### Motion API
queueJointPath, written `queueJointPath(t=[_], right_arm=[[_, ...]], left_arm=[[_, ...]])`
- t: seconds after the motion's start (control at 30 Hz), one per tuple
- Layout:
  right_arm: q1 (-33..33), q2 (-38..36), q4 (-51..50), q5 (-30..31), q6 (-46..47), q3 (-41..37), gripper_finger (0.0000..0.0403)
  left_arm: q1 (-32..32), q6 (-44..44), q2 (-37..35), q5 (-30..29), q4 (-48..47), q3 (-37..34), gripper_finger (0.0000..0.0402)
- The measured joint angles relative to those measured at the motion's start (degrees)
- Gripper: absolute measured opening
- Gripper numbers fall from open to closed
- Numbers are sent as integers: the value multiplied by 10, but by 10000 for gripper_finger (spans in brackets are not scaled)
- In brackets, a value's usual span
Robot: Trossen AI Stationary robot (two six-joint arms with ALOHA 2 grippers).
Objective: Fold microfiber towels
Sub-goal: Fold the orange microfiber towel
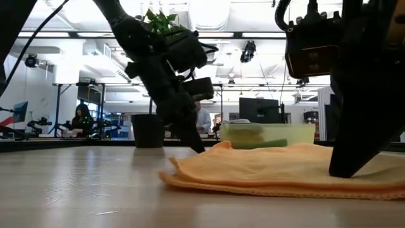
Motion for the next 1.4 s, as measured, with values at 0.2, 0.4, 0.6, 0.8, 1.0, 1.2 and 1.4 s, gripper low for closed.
queueJointPath(t=[0.2, 0.4, 0.6, 0.8, 1.0, 1.2, 1.4], right_arm=[[-5, -37, -9, 24, -54, -1, 8], [-6, -91, -45, 99, -88, -3, 8], [-6, -129, -122, 122, -82, -5, 8], [-6, -147, -181, 123, -72, -10, 8], [-6, -150, -223, 123, -73, -21, 8], [-1, -152, -222, 122, -83, -31, 8], [14, -163, -226, 123, -87, -32, 8]], left_arm=[[-3, 10, -47, -4, -25, -16, 0], [-67, 134, -101, 31, -13, -23, 0], [-183, 208, -108, 40, -8, -14, 0], [-240, 205, -103, 34, -2, -11, 17], [-276, 190, -103, -20, 37, -11, 100], [-306, 175, -46, -71, 52, 38, 194], [-318, 174, -4, -105, -33, 108, 216]])
